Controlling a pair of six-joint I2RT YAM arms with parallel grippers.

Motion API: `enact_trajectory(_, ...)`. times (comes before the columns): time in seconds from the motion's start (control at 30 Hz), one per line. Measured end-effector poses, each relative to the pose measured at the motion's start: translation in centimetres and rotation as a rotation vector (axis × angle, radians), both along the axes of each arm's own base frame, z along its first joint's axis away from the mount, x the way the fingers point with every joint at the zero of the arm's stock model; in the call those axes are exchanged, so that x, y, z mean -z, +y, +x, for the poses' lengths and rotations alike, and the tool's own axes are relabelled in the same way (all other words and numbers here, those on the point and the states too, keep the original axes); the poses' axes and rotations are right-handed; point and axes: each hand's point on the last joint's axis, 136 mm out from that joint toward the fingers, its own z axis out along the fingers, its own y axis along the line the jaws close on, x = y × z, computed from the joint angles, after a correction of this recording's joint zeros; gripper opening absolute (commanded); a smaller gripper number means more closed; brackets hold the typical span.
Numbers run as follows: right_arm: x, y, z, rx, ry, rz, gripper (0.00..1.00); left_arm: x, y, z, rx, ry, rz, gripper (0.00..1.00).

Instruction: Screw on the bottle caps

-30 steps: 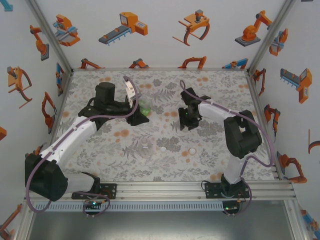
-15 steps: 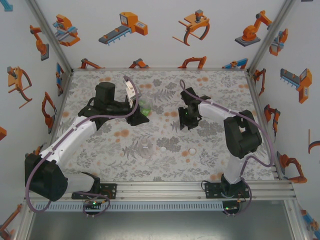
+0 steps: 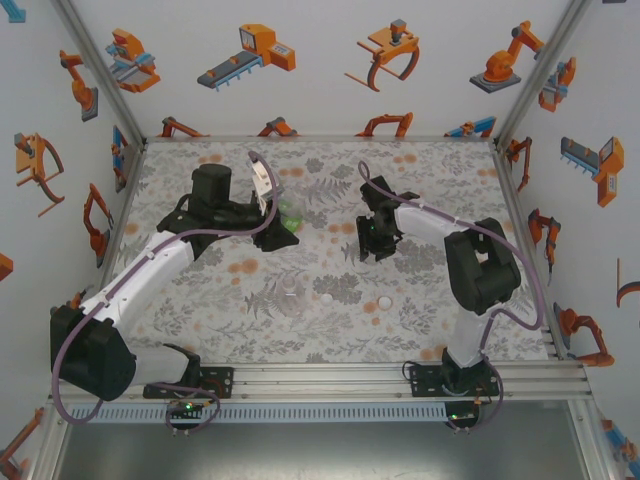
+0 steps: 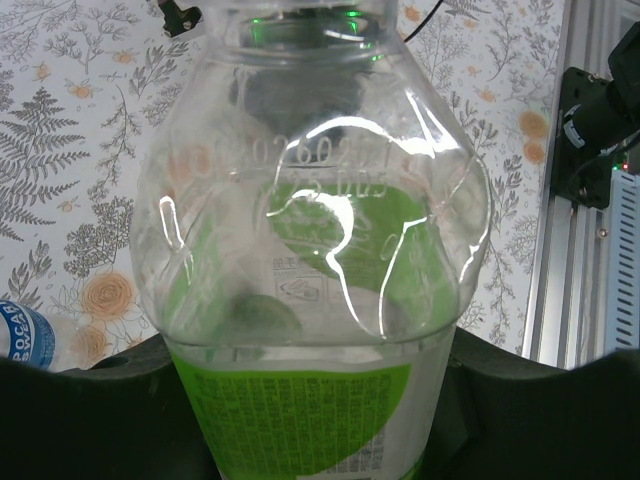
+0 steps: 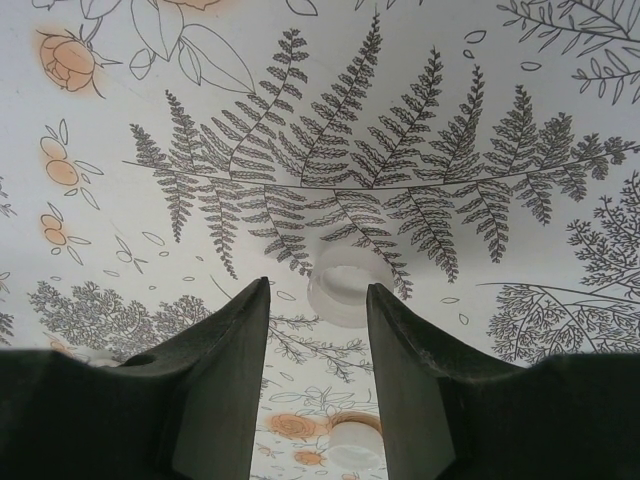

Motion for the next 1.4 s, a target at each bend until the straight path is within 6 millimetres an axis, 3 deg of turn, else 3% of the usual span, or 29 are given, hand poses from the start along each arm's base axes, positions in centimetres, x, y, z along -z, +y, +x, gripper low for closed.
enact_trajectory(0.5,-0.65,-0.61,0.37,0.012,-0.031,-0.028,0.48,0.12,-0.10,-0.18,0.006,0.003,0.004,0.01)
enact_trajectory(1.4,-0.78,-0.88,0.27,0.015,-0.032,-0.040,0.48,0.31,-0.23,-0.15,0.009,0.008,0.006,0.01)
